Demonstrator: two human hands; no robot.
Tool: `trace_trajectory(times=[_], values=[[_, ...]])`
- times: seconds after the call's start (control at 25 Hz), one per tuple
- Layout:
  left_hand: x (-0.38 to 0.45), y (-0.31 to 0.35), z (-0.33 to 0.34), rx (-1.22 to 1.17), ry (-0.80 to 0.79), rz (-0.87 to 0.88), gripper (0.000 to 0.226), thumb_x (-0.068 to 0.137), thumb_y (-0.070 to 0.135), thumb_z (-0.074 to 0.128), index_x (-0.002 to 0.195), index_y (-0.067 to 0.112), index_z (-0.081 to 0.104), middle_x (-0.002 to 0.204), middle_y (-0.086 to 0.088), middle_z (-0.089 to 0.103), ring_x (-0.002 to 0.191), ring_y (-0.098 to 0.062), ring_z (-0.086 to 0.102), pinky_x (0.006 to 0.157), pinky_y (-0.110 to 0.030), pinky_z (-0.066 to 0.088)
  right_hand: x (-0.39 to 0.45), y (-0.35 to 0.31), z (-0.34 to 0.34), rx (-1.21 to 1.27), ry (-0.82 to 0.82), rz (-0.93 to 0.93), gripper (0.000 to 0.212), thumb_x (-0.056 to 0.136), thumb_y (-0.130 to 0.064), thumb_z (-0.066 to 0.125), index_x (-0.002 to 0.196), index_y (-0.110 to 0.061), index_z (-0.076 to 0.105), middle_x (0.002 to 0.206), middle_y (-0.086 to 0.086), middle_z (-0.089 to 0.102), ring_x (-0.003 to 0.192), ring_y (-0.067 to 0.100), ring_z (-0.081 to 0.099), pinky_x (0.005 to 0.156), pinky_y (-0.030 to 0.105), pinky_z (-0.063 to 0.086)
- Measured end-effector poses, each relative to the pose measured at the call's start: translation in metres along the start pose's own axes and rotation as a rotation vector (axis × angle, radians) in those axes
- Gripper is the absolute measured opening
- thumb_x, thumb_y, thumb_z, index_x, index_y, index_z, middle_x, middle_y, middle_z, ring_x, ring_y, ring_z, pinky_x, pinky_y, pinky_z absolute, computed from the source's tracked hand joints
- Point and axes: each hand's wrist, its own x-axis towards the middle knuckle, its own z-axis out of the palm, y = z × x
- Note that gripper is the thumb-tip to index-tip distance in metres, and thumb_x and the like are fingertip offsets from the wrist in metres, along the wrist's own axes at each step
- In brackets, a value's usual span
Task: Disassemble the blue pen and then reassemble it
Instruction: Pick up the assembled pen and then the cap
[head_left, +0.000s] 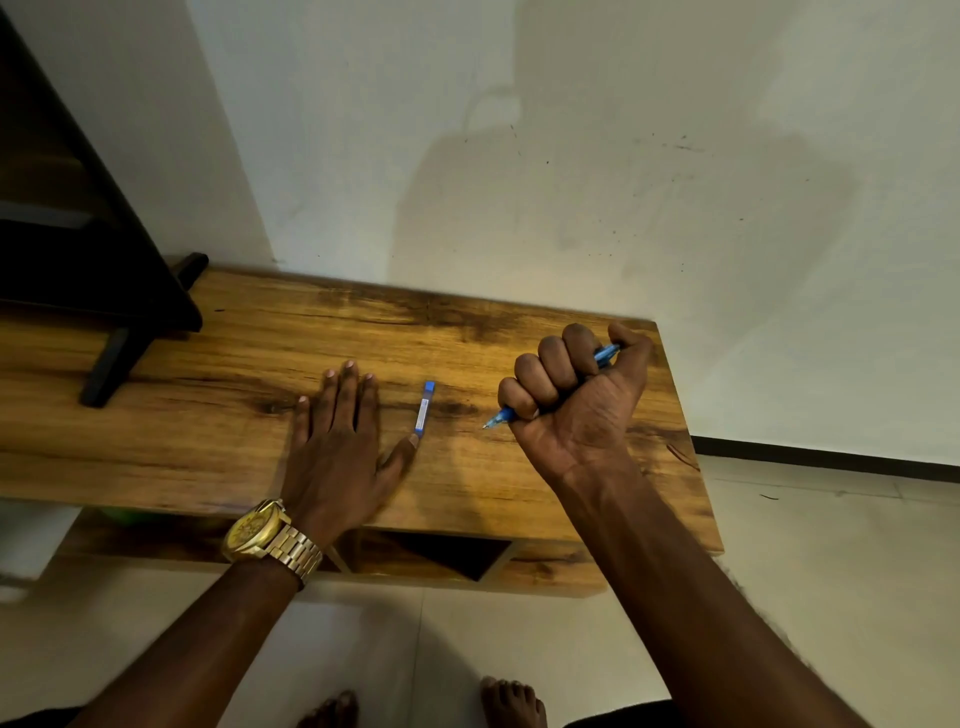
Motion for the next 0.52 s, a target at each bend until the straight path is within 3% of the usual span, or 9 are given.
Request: trace_trajectory(times=[0.2, 0.44, 0.52], values=[[-0.0015, 0.0012, -0.0034, -0.021, -0.001, 0.008, 0.107, 0.089, 0.077, 0.001, 0.174, 0.013, 0.004, 0.183, -0.011, -0.009, 0.17, -0.029, -0.008, 0.136, -0.056, 0.006, 0.0001, 0.0023, -0.004, -0.03, 0.033, 0.005, 0.065, 0.104, -0.069, 0.036, 0.058, -0.026, 0.024, 0.052, -0.007, 0.015, 0.046, 0.012, 0.011, 0.045, 0.023, 0.016], [-0.0007, 0.0005, 0.0002, -0.025, 0.012, -0.002, 0.103, 0.093, 0.077, 0.009, 0.174, 0.014, 0.005, 0.183, -0.01, -0.009, 0.171, -0.029, -0.007, 0.136, -0.056, 0.006, 0.0039, 0.005, -0.0034, -0.043, 0.006, 0.005, 0.056, 0.104, -0.054, 0.032, 0.057, -0.025, 0.025, 0.051, -0.007, 0.015, 0.046, 0.012, 0.01, 0.047, 0.023, 0.016], [0.0002, -0.0003, 0.0015, -0.028, 0.015, -0.001, 0.1, 0.096, 0.076, 0.013, 0.174, 0.014, 0.005, 0.183, -0.01, -0.008, 0.17, -0.029, -0.007, 0.136, -0.057, 0.006, 0.0039, 0.0068, -0.0028, -0.052, 0.0, 0.0, 0.059, 0.105, -0.059, 0.033, 0.057, -0.025, 0.025, 0.051, -0.007, 0.015, 0.045, 0.012, 0.011, 0.046, 0.023, 0.016]])
